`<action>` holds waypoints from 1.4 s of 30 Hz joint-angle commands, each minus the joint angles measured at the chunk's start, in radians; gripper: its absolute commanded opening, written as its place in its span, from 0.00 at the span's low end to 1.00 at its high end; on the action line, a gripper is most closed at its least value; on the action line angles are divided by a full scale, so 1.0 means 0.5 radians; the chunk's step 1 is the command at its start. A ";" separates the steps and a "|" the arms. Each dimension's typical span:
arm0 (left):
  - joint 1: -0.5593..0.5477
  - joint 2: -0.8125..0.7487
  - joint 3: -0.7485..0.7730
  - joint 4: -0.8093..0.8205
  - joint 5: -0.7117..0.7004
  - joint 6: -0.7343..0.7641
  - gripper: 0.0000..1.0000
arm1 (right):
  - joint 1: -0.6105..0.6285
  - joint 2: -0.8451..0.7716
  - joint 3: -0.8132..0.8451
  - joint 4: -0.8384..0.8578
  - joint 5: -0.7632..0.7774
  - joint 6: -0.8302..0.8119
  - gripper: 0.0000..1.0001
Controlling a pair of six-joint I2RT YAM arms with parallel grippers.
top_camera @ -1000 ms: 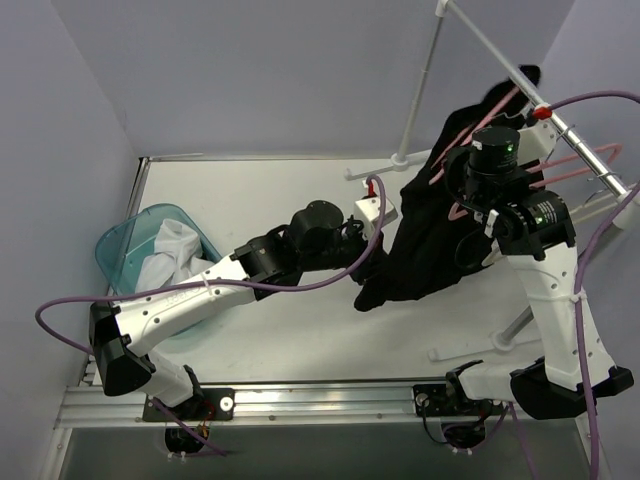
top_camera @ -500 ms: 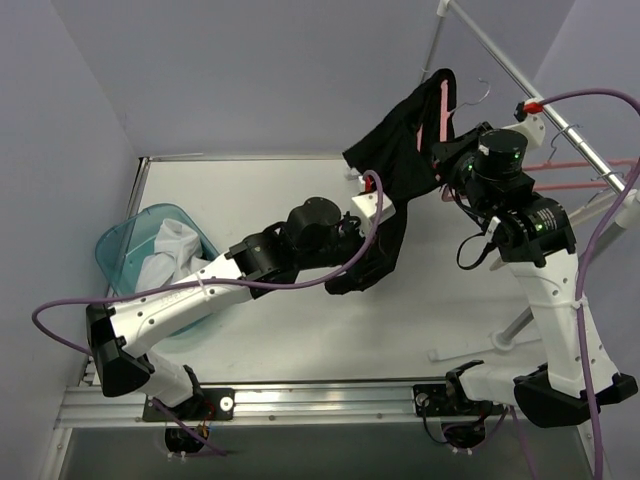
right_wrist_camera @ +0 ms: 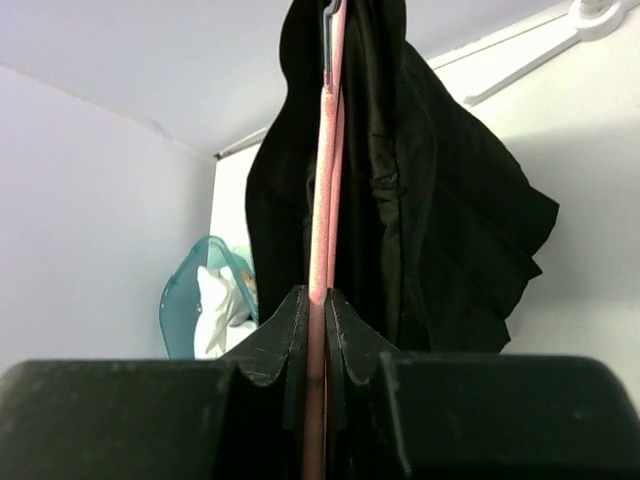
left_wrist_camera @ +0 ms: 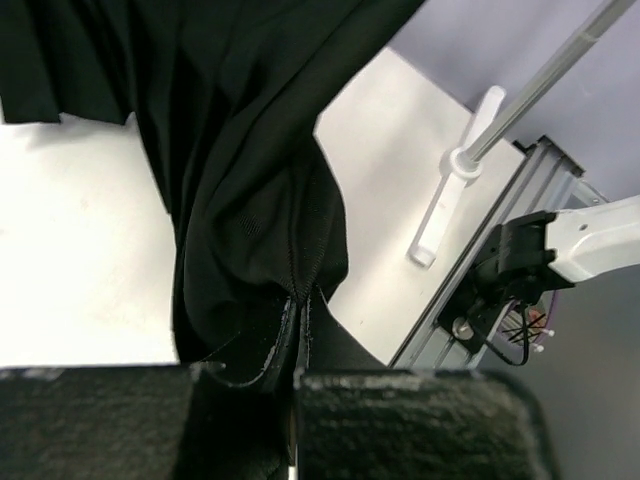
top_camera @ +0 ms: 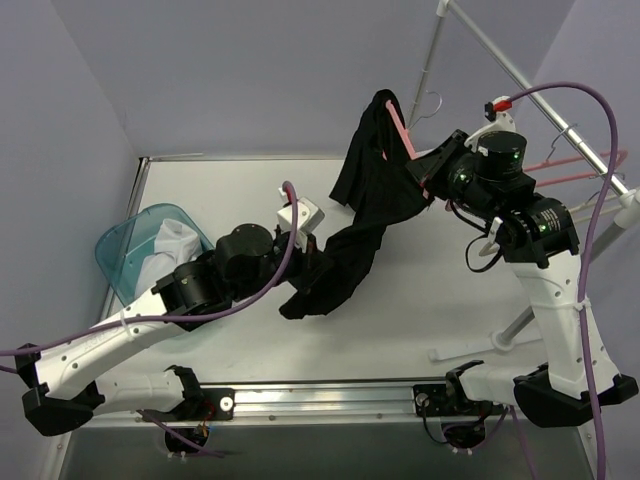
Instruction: Remove the skirt from the hanger
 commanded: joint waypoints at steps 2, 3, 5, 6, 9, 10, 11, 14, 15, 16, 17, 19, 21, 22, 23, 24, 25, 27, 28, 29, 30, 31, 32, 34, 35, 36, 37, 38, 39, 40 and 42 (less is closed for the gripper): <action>0.017 -0.155 -0.134 -0.157 -0.207 -0.106 0.02 | -0.007 -0.094 0.049 0.120 -0.102 0.083 0.00; 0.017 -0.165 -0.153 -0.188 -0.216 -0.125 0.02 | -0.007 -0.107 0.040 0.138 -0.099 0.142 0.00; 0.014 -0.198 -0.229 -0.237 -0.235 -0.207 0.02 | -0.007 -0.159 0.021 0.199 -0.084 0.328 0.00; 0.014 -0.214 -0.263 -0.243 -0.229 -0.244 0.02 | -0.007 -0.174 0.018 0.215 -0.080 0.387 0.00; 0.014 -0.315 -0.392 -0.286 -0.283 -0.391 0.02 | -0.007 -0.156 0.101 0.209 -0.148 0.483 0.00; 0.014 -0.333 -0.414 -0.305 -0.308 -0.455 0.02 | -0.007 -0.132 0.220 0.166 -0.187 0.480 0.00; 0.017 -0.358 -0.432 -0.353 -0.348 -0.483 0.02 | -0.007 -0.074 0.288 0.044 -0.252 0.440 0.00; 0.048 -0.425 -0.378 -0.433 -0.526 -0.472 0.02 | -0.007 -0.009 0.484 -0.228 -0.402 0.342 0.00; 0.069 -0.441 -0.344 -0.455 -0.617 -0.450 0.02 | -0.007 -0.009 0.500 -0.281 -0.451 0.266 0.00; 0.097 -0.441 -0.301 -0.489 -0.655 -0.392 0.02 | -0.007 -0.027 0.509 -0.325 -0.503 0.235 0.00; 0.134 -0.441 -0.206 -0.489 -0.670 -0.352 0.02 | -0.007 -0.042 0.497 -0.389 -0.555 0.204 0.00; 0.281 -0.423 -0.101 -0.480 -0.667 -0.202 0.02 | -0.007 -0.085 0.463 -0.457 -0.742 0.133 0.00; 0.449 -0.383 0.082 -0.483 -0.670 -0.110 0.02 | -0.007 -0.104 0.411 -0.579 -0.969 0.032 0.00; 0.505 -0.367 0.147 -0.486 -0.667 -0.012 0.02 | -0.007 -0.155 0.375 -0.613 -1.043 -0.002 0.00; 0.557 -0.349 0.214 -0.489 -0.676 0.034 0.02 | -0.007 -0.186 0.286 -0.625 -1.107 -0.035 0.00; 0.603 -0.312 0.364 -0.498 -0.695 0.089 0.02 | -0.007 -0.217 0.255 -0.644 -1.160 -0.078 0.00; 0.694 -0.291 0.441 -0.525 -0.771 0.178 0.02 | -0.007 -0.275 0.221 -0.656 -1.282 -0.155 0.00; 0.805 -0.208 0.692 -0.553 -0.799 0.319 0.02 | -0.007 -0.340 0.114 -0.653 -1.433 -0.192 0.00; 0.939 -0.168 0.788 -0.599 -0.790 0.366 0.02 | -0.004 -0.386 0.092 -0.696 -1.512 -0.223 0.00; 1.014 -0.125 0.886 -0.636 -0.766 0.399 0.02 | -0.004 -0.404 0.074 -0.727 -1.531 -0.244 0.00; 1.087 -0.028 0.984 -0.697 -0.735 0.482 0.02 | -0.004 -0.423 0.061 -0.766 -1.522 -0.266 0.00; 1.213 0.016 1.161 -0.719 -0.698 0.519 0.02 | -0.004 -0.465 0.040 -0.803 -1.528 -0.275 0.00; 1.268 0.095 1.236 -0.740 -0.674 0.541 0.02 | -0.004 -0.493 0.012 -0.816 -1.550 -0.275 0.00; 1.364 0.142 1.398 -0.756 -0.649 0.571 0.02 | -0.004 -0.551 -0.037 -0.910 -1.544 -0.293 0.00; 1.440 0.154 1.427 -0.750 -0.643 0.578 0.02 | -0.004 -0.564 -0.061 -0.953 -1.574 -0.345 0.00; 1.471 0.173 1.445 -0.719 -0.643 0.584 0.02 | -0.004 -0.573 -0.083 -1.015 -1.596 -0.385 0.00; 1.505 0.179 1.454 -0.704 -0.637 0.593 0.02 | -0.001 -0.585 -0.119 -1.131 -1.608 -0.431 0.00; 1.566 0.188 1.482 -0.688 -0.618 0.599 0.02 | 0.011 -0.598 -0.126 -1.162 -1.557 -0.477 0.00; 1.591 0.212 1.500 -0.670 -0.618 0.599 0.02 | 0.027 -0.613 -0.141 -1.172 -1.520 -0.474 0.00; 1.618 0.225 1.522 -0.661 -0.621 0.599 0.02 | 0.042 -0.634 -0.166 -1.178 -1.471 -0.462 0.00; 1.701 0.258 1.605 -0.612 -0.597 0.599 0.02 | 0.060 -0.644 -0.199 -1.175 -1.363 -0.429 0.00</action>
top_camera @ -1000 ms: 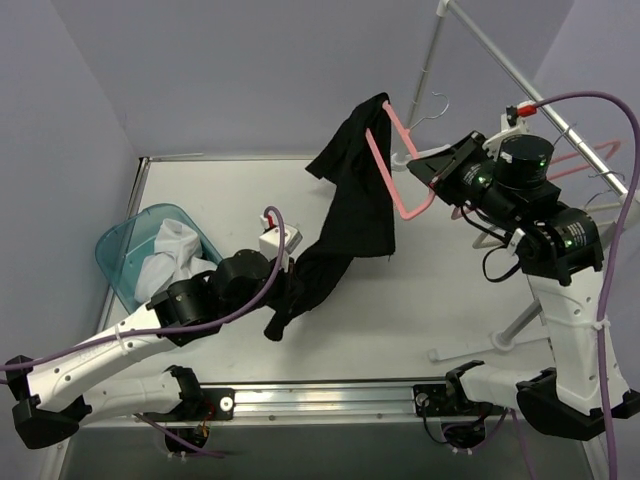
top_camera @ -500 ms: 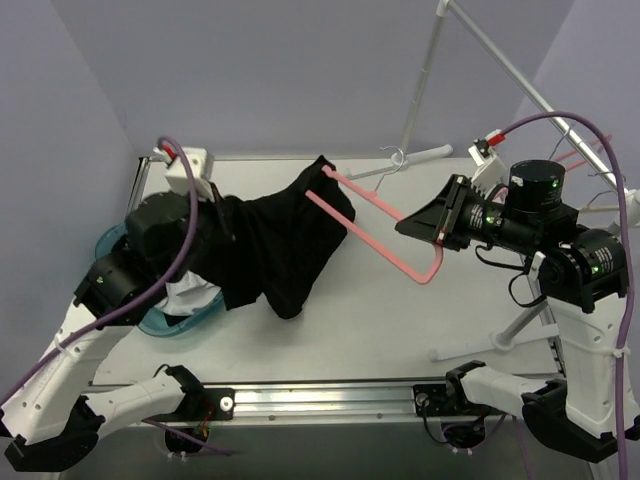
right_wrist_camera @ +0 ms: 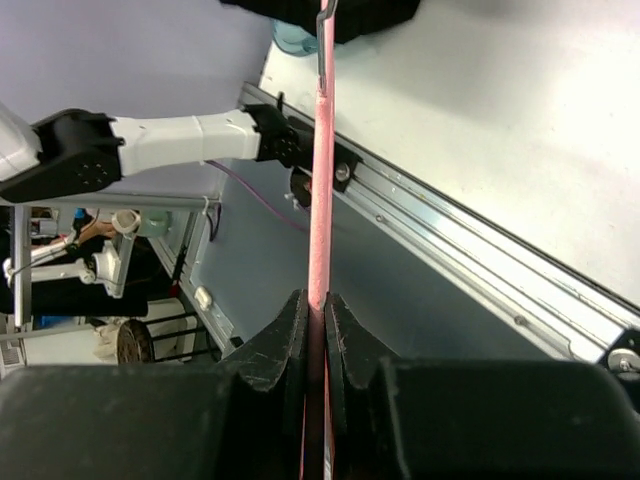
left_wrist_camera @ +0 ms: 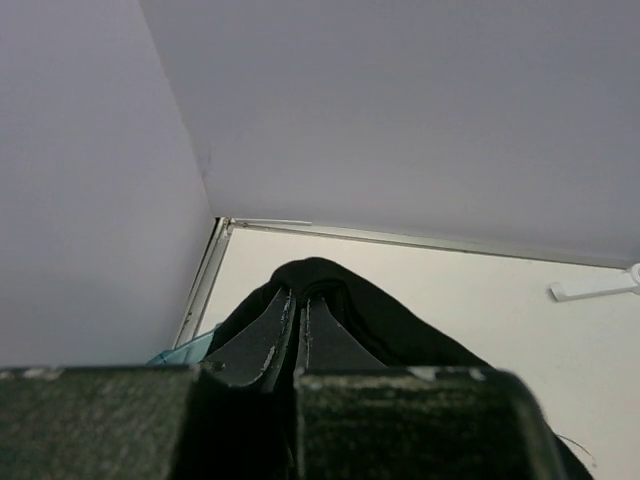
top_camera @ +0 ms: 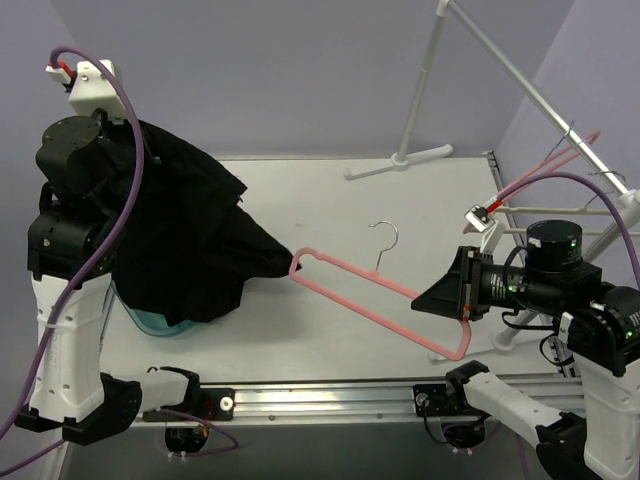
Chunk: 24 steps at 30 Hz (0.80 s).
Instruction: Remove the skirt from the hanger
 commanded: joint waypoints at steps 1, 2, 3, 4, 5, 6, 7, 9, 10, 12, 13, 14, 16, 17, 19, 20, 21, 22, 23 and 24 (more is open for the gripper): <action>0.108 0.028 0.173 0.143 0.084 0.068 0.02 | 0.028 -0.004 -0.068 -0.028 0.093 -0.049 0.00; 0.117 0.031 0.194 0.170 0.087 0.068 0.02 | 0.025 -0.017 -0.122 0.005 0.108 -0.025 0.00; 0.126 0.047 0.234 0.225 0.087 0.068 0.02 | 0.025 -0.032 -0.165 0.045 0.133 0.036 0.00; 0.132 0.059 0.259 0.253 0.090 0.062 0.02 | 0.025 -0.066 -0.208 0.100 0.148 0.061 0.00; 0.139 0.068 0.283 0.284 0.093 0.059 0.02 | 0.025 -0.087 -0.318 0.116 0.157 0.083 0.00; 0.139 0.102 0.344 0.336 0.096 0.059 0.02 | 0.025 -0.112 -0.380 0.141 0.151 0.104 0.00; 0.139 0.120 0.384 0.349 0.093 0.065 0.02 | 0.025 -0.157 -0.438 0.171 0.139 0.135 0.00; 0.145 0.197 0.479 0.373 0.090 0.090 0.02 | 0.025 -0.195 -0.555 0.190 0.163 0.153 0.00; 0.145 0.221 0.568 0.379 0.090 0.141 0.02 | 0.025 -0.210 -0.583 0.190 0.185 0.132 0.00; 0.151 0.279 0.657 0.382 0.084 0.188 0.02 | 0.025 -0.207 -0.632 0.190 0.200 0.114 0.00; 0.151 0.292 0.731 0.395 0.087 0.246 0.02 | 0.025 -0.195 -0.638 0.190 0.231 0.098 0.00; 0.154 0.292 0.756 0.416 0.099 0.280 0.02 | 0.025 -0.189 -0.641 0.196 0.234 0.098 0.00; 0.157 0.286 0.786 0.486 0.087 0.356 0.02 | 0.025 -0.173 -0.657 0.230 0.234 0.098 0.00; 0.154 0.283 0.826 0.505 0.069 0.369 0.02 | 0.025 -0.170 -0.660 0.239 0.231 0.104 0.00; 0.157 0.271 0.863 0.523 0.053 0.409 0.02 | 0.025 -0.167 -0.678 0.257 0.234 0.104 0.00; 0.154 0.265 0.869 0.533 0.053 0.418 0.02 | 0.025 -0.164 -0.681 0.260 0.231 0.104 0.00; 0.154 0.246 0.860 0.554 0.056 0.454 0.02 | 0.025 -0.164 -0.687 0.267 0.234 0.104 0.00; 0.154 0.231 0.848 0.560 0.078 0.473 0.02 | 0.025 -0.158 -0.703 0.267 0.234 0.104 0.00; 0.154 0.200 0.824 0.569 0.081 0.491 0.02 | 0.025 -0.155 -0.706 0.264 0.240 0.107 0.00; 0.157 0.182 0.802 0.600 0.084 0.525 0.02 | 0.025 -0.149 -0.709 0.270 0.246 0.113 0.00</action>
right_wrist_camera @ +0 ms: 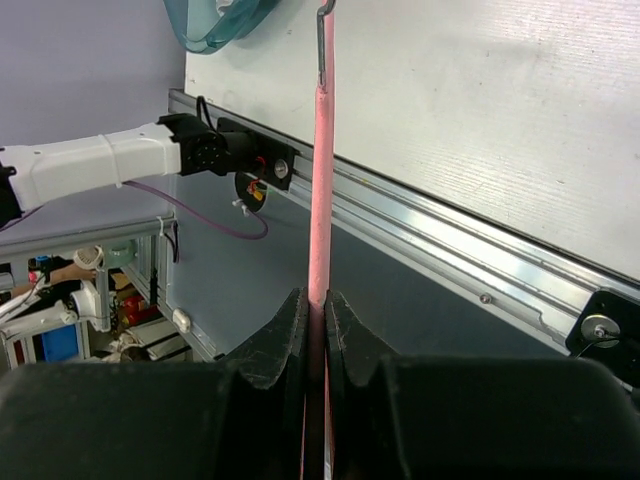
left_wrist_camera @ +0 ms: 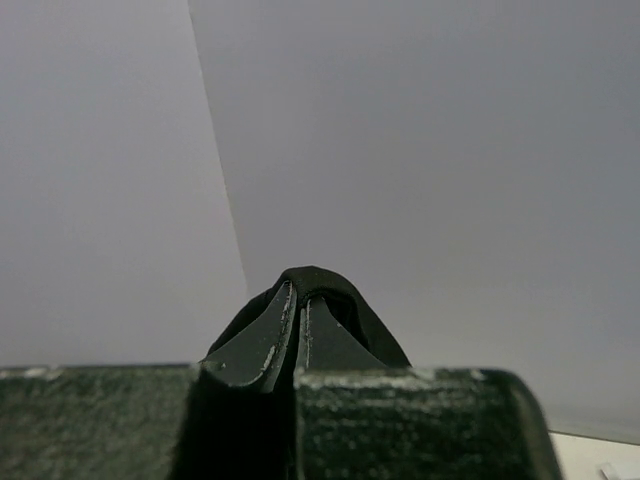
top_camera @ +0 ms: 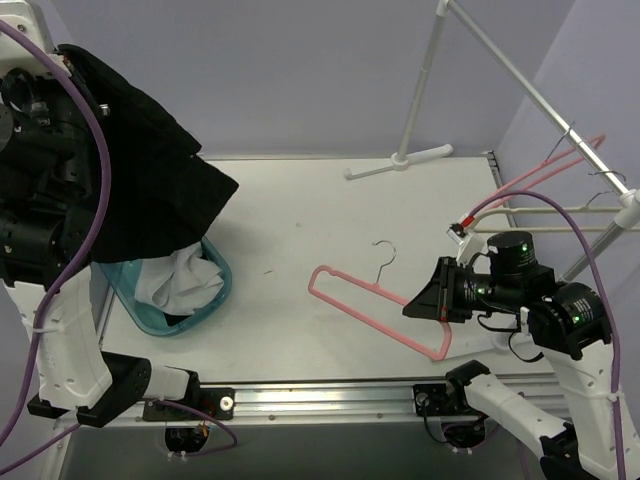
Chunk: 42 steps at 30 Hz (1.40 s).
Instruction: Remove the skirt from the hanger
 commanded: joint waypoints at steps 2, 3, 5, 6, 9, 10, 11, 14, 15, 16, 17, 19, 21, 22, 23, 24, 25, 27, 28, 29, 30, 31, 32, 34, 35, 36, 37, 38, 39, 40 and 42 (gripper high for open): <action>0.017 -0.149 -0.015 0.299 -0.003 0.172 0.02 | 0.006 0.037 -0.022 0.098 0.010 0.030 0.00; 0.014 -0.164 -0.043 0.336 -0.015 0.212 0.02 | 0.006 0.046 -0.019 0.113 -0.002 0.045 0.00; 0.014 -0.204 -0.058 0.351 -0.033 0.261 0.02 | 0.006 0.061 0.002 0.117 -0.002 0.045 0.00; 0.017 -0.213 -0.058 0.354 -0.043 0.298 0.02 | 0.006 0.067 0.008 0.120 0.001 0.045 0.00; 0.014 -0.241 -0.052 0.354 -0.061 0.353 0.02 | 0.006 0.092 0.005 0.129 0.007 0.045 0.00; 0.017 -0.247 -0.055 0.354 -0.052 0.362 0.02 | 0.006 0.101 0.005 0.132 0.013 0.045 0.00; 0.014 -0.259 -0.064 0.357 -0.049 0.375 0.02 | 0.009 0.104 0.008 0.138 0.010 0.045 0.00; 0.014 -0.269 -0.080 0.363 -0.052 0.433 0.02 | 0.006 0.116 0.024 0.153 0.025 0.060 0.00; 0.017 -0.272 -0.080 0.376 -0.058 0.454 0.02 | 0.006 0.126 0.024 0.159 0.025 0.066 0.00; 0.014 -0.275 -0.083 0.391 -0.061 0.470 0.02 | 0.006 0.129 0.024 0.166 0.022 0.076 0.00; 0.017 -0.281 -0.098 0.446 -0.064 0.485 0.02 | 0.006 0.132 0.024 0.172 0.013 0.088 0.00; 0.017 -0.275 -0.111 0.504 -0.070 0.528 0.02 | 0.006 0.132 0.030 0.181 0.007 0.097 0.00; 0.017 -0.235 -0.074 0.489 -0.058 0.553 0.02 | 0.006 0.141 0.039 0.175 0.007 0.091 0.00; 0.017 -0.223 -0.065 0.471 -0.052 0.550 0.02 | 0.006 0.144 0.042 0.169 0.010 0.085 0.00; 0.014 -0.214 -0.068 0.456 -0.049 0.544 0.02 | 0.006 0.147 0.051 0.166 0.016 0.082 0.00; 0.014 -0.216 -0.119 0.459 -0.049 0.519 0.02 | 0.006 0.141 0.051 0.166 0.025 0.082 0.00; 0.017 -0.229 -0.168 0.471 -0.040 0.513 0.02 | 0.006 0.141 0.048 0.166 0.028 0.082 0.00; 0.014 -0.262 -0.309 0.550 -0.031 0.513 0.02 | 0.006 0.141 0.042 0.172 0.025 0.094 0.00; 0.017 -0.272 -0.346 0.578 -0.046 0.519 0.02 | 0.006 0.141 0.042 0.169 0.025 0.094 0.00; 0.014 -0.266 -0.377 0.624 -0.052 0.528 0.02 | 0.006 0.138 0.042 0.166 0.028 0.091 0.00; 0.017 -0.256 -0.408 0.642 -0.055 0.556 0.02 | 0.006 0.135 0.042 0.160 0.031 0.088 0.00; 0.017 -0.238 -0.408 0.643 -0.055 0.568 0.02 | 0.006 0.132 0.036 0.153 0.034 0.088 0.00; 0.014 -0.208 -0.405 0.646 -0.052 0.577 0.02 | 0.006 0.132 0.024 0.141 0.041 0.082 0.00; 0.014 -0.183 -0.426 0.673 -0.058 0.632 0.02 | 0.006 0.129 0.021 0.135 0.047 0.082 0.00; 0.014 -0.177 -0.439 0.698 -0.070 0.651 0.02 | 0.006 0.132 0.024 0.132 0.047 0.088 0.00; 0.014 -0.177 -0.478 0.722 -0.080 0.696 0.02 | 0.006 0.135 0.033 0.132 0.050 0.091 0.00; 0.020 -0.183 -0.500 0.744 -0.089 0.718 0.02 | 0.006 0.138 0.036 0.129 0.050 0.094 0.00; 0.023 -0.198 -0.521 0.786 -0.095 0.740 0.02 | 0.006 0.141 0.045 0.120 0.050 0.094 0.00; 0.030 -0.222 -0.564 0.811 -0.113 0.779 0.02 | 0.006 0.150 0.057 0.114 0.053 0.091 0.00; 0.030 -0.238 -0.586 0.854 -0.122 0.798 0.02 | 0.006 0.156 0.067 0.113 0.053 0.091 0.00; 0.036 -0.256 -0.626 0.897 -0.159 0.884 0.02 | 0.006 0.169 0.076 0.104 0.059 0.082 0.00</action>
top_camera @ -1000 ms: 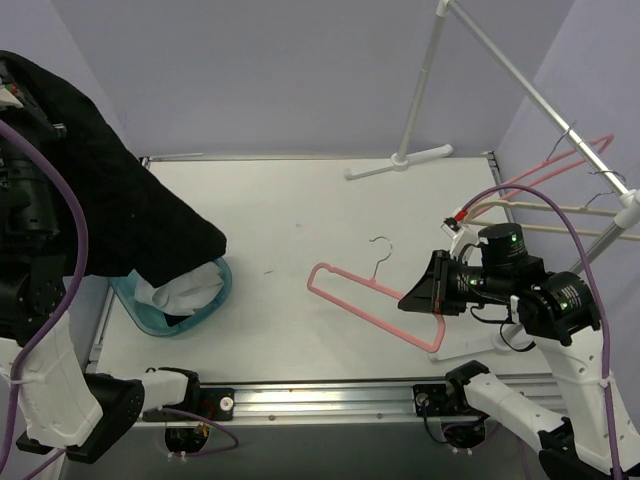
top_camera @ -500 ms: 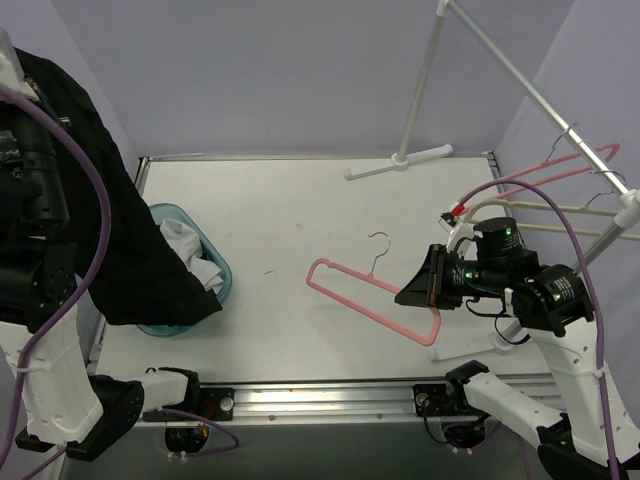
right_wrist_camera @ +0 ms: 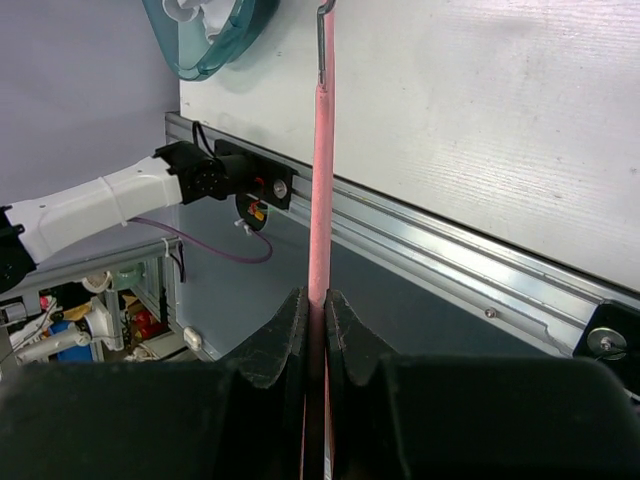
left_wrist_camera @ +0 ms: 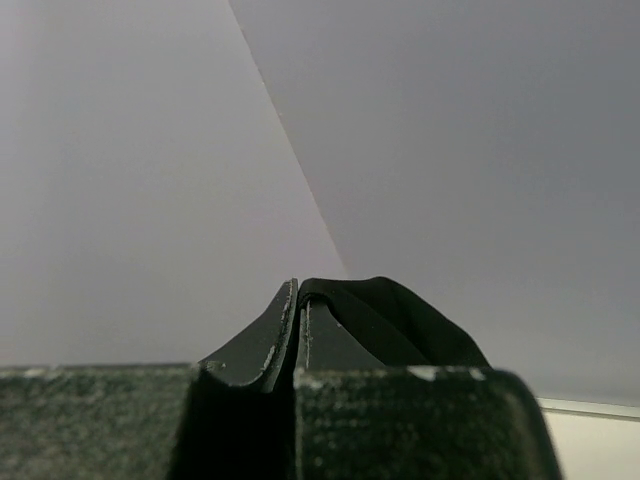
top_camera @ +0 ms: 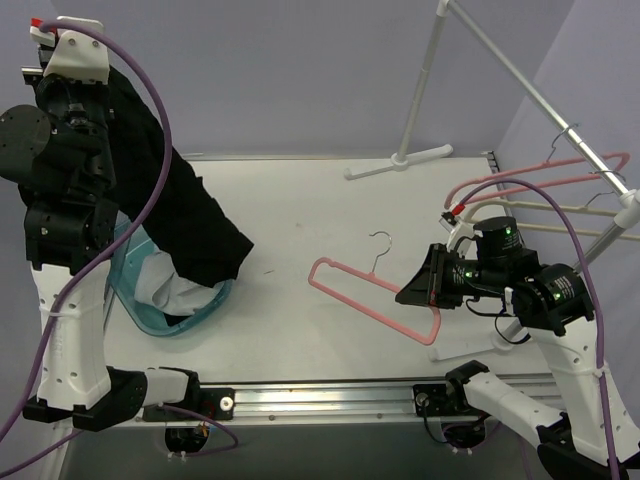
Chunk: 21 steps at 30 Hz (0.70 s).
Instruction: Remove the skirt from the hanger
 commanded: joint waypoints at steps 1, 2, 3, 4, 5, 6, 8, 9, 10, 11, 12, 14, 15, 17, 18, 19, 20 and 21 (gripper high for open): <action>0.021 -0.115 -0.012 0.359 -0.091 0.186 0.02 | 0.009 0.025 0.076 -0.003 0.000 -0.004 0.00; 0.021 -0.118 -0.027 0.362 -0.106 0.213 0.02 | 0.006 0.034 0.076 0.000 -0.003 -0.008 0.00; 0.024 -0.124 -0.036 0.371 -0.121 0.268 0.02 | 0.006 0.040 0.079 -0.003 0.000 -0.020 0.00; 0.024 -0.131 -0.046 0.380 -0.155 0.296 0.02 | 0.006 0.044 0.085 -0.006 0.003 -0.026 0.00; 0.021 -0.131 -0.049 0.386 -0.173 0.321 0.02 | 0.006 0.050 0.088 0.000 0.009 -0.026 0.00; 0.021 -0.131 -0.052 0.383 -0.186 0.379 0.02 | 0.006 0.050 0.088 0.007 0.022 -0.023 0.00; 0.024 -0.140 -0.064 0.399 -0.229 0.489 0.02 | 0.006 0.065 0.085 0.037 0.019 -0.014 0.00; 0.024 -0.146 -0.082 0.411 -0.238 0.532 0.02 | 0.006 0.077 0.091 0.037 0.013 -0.011 0.00; 0.024 -0.155 -0.089 0.423 -0.250 0.581 0.02 | 0.006 0.093 0.100 0.028 0.013 -0.026 0.00; 0.021 -0.158 -0.089 0.445 -0.272 0.624 0.02 | 0.006 0.117 0.137 0.004 0.016 -0.038 0.00; 0.024 -0.164 -0.079 0.448 -0.275 0.692 0.02 | 0.006 0.126 0.156 -0.012 0.022 -0.047 0.00; 0.024 -0.183 -0.076 0.484 -0.278 0.781 0.02 | 0.006 0.157 0.205 -0.057 0.031 -0.093 0.00; 0.030 -0.189 -0.067 0.500 -0.272 0.793 0.02 | 0.006 0.166 0.214 -0.064 0.031 -0.106 0.00; 0.042 -0.180 -0.046 0.503 -0.244 0.815 0.02 | 0.006 0.179 0.205 -0.052 0.031 -0.115 0.00; 0.045 -0.171 -0.030 0.500 -0.235 0.821 0.02 | 0.006 0.176 0.184 -0.036 0.022 -0.112 0.00; 0.045 -0.143 0.012 0.473 -0.226 0.824 0.02 | 0.006 0.182 0.174 -0.024 0.013 -0.109 0.00; 0.045 -0.128 0.034 0.460 -0.214 0.836 0.02 | 0.006 0.194 0.168 -0.012 -0.003 -0.109 0.00; 0.048 -0.118 0.052 0.454 -0.201 0.849 0.02 | 0.006 0.200 0.174 -0.012 -0.006 -0.118 0.00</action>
